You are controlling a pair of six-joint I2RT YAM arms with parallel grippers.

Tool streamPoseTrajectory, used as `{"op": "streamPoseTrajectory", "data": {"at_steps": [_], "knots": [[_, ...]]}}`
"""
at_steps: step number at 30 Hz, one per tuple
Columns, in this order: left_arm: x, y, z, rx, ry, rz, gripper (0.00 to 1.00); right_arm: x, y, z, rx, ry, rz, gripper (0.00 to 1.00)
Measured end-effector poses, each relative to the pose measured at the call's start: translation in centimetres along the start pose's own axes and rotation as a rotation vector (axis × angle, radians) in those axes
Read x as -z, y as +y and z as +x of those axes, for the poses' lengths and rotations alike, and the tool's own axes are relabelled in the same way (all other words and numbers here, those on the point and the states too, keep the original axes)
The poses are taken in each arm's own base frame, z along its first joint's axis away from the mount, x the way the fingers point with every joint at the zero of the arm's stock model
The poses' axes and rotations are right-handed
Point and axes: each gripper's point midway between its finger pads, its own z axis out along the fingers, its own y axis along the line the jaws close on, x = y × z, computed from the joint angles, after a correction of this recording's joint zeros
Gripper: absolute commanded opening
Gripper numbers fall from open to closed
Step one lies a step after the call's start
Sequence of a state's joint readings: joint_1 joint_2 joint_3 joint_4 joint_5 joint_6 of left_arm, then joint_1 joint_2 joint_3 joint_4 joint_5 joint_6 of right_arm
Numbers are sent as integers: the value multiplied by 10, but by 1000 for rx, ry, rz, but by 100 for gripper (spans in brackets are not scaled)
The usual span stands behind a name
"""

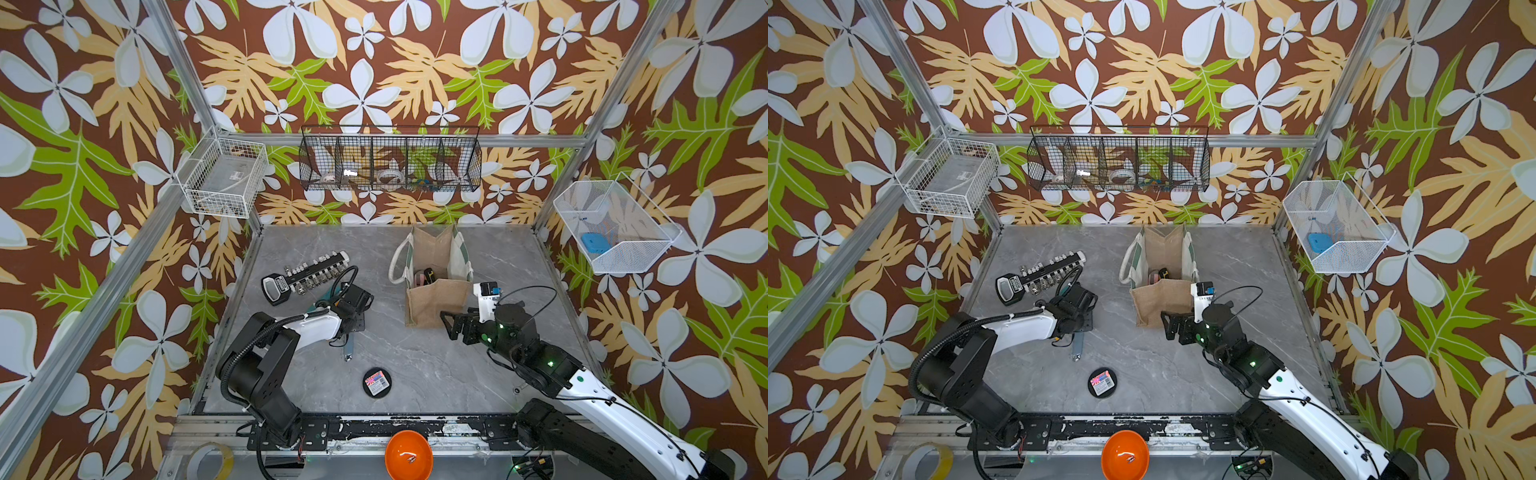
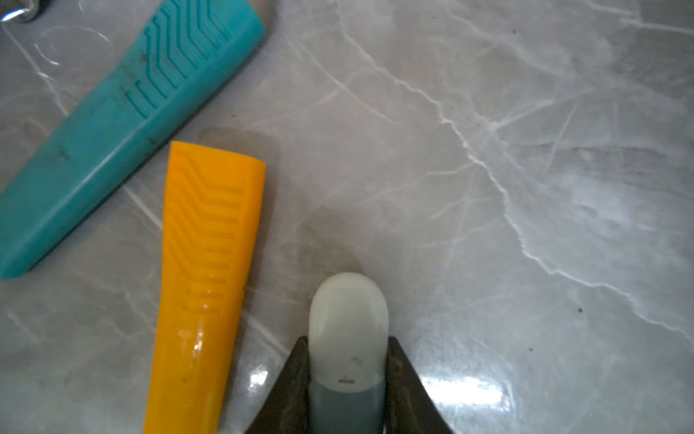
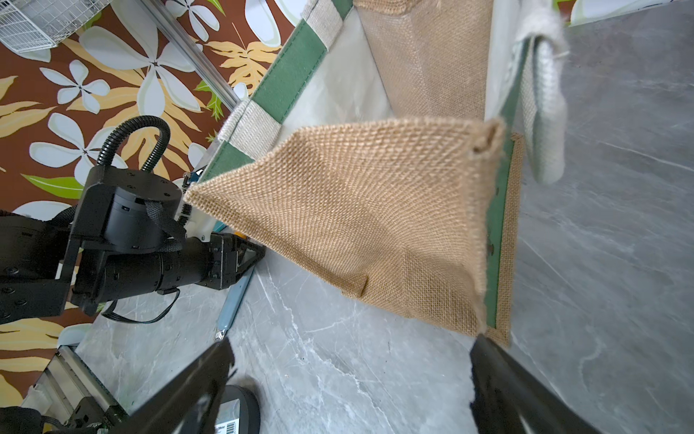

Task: Place the art knife into the pouch
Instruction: Pick up the utility knife at the center of the board, then place the utility knife in the pouch.

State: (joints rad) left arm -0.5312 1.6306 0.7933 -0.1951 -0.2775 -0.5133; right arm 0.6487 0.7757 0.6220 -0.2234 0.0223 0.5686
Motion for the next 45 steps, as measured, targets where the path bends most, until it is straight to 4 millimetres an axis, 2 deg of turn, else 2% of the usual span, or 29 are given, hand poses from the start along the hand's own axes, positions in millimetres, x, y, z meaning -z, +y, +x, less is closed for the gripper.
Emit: {"op": "streamPoseTrajectory", "data": {"at_steps": [12, 23, 31, 39, 45], "knots": [[10, -17, 0, -40, 18, 53, 25, 2, 3, 0, 0, 0, -18, 98], [16, -21, -3, -47, 17, 59, 25, 3, 4, -2, -1, -6, -21, 98], [44, -33, -22, -47, -32, 104, 24, 2, 2, -4, -1, -19, -5, 98], [79, -47, -51, -38, -107, 162, 24, 8, 0, -13, -9, -59, 6, 98], [91, -51, -55, -49, -112, 174, 24, 16, -1, -20, -16, -97, 11, 98]]}}
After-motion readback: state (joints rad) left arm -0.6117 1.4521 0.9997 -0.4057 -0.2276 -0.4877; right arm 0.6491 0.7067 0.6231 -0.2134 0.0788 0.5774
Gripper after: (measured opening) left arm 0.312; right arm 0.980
